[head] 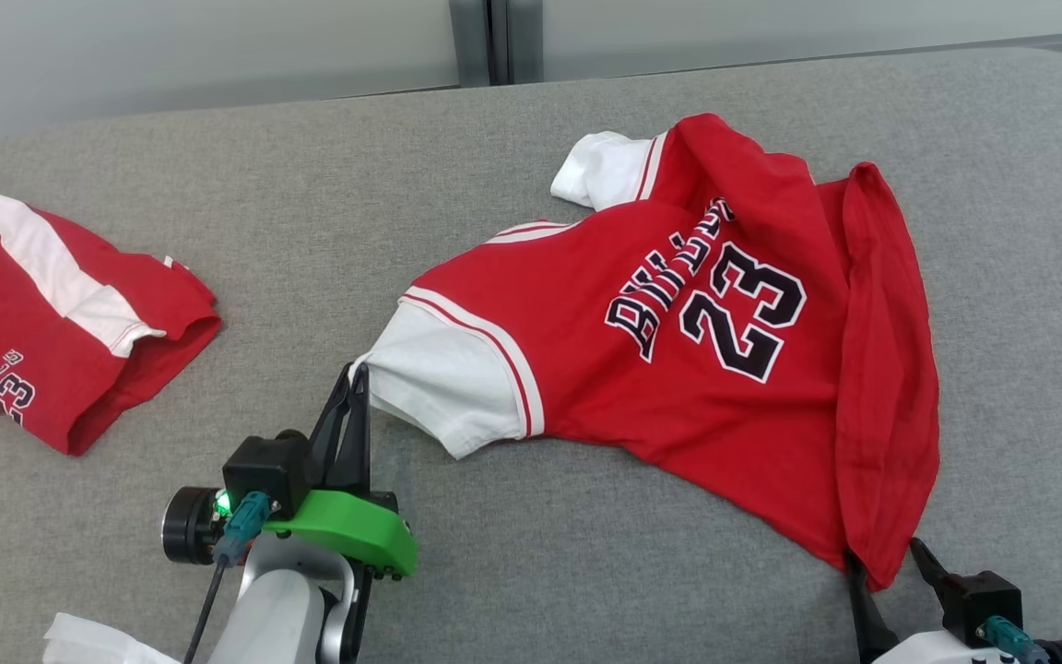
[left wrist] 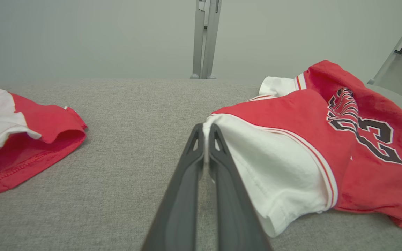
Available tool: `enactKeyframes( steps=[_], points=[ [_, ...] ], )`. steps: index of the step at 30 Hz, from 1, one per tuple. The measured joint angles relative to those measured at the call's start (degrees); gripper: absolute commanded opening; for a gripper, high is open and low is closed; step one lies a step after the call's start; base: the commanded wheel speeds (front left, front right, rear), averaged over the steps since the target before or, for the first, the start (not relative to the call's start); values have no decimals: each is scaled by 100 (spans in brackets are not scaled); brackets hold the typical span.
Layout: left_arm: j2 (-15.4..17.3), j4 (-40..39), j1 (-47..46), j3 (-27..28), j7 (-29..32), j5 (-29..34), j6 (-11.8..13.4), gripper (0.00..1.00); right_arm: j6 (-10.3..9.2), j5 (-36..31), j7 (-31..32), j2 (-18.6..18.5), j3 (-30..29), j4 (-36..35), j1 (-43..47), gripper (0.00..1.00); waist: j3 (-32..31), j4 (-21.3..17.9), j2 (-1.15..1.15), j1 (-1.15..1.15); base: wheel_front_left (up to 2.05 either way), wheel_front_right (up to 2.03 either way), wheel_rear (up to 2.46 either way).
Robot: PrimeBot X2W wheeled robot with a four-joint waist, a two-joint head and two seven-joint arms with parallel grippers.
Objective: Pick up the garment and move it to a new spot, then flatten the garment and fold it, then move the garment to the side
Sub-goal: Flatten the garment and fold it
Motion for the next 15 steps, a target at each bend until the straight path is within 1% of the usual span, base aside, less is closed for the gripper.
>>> enactKeyframes(
  steps=[12, 13, 14, 15],
  points=[
    [0, -9, -11, -30, 0, -42, 5, 0, 3, 331, 38, 2, -52, 176, -45, 100, -30, -29, 0, 0, 0, 0, 0],
    [0, -8, -11, -27, 0, -43, 5, 0, 3, 397, 41, -1, -26, 189, -45, 66, -37, -28, 0, 0, 0, 0, 0],
    [0, -8, -11, -22, 0, -43, 5, 0, 1, 459, 46, -4, -7, 198, -45, 29, -40, -25, 0, 0, 0, 0, 0],
    [0, -8, -11, -15, 0, -42, 7, 0, 1, 505, 48, -4, 13, 205, -45, 0, -42, -23, 0, 0, 0, 0, 0]
  ],
)
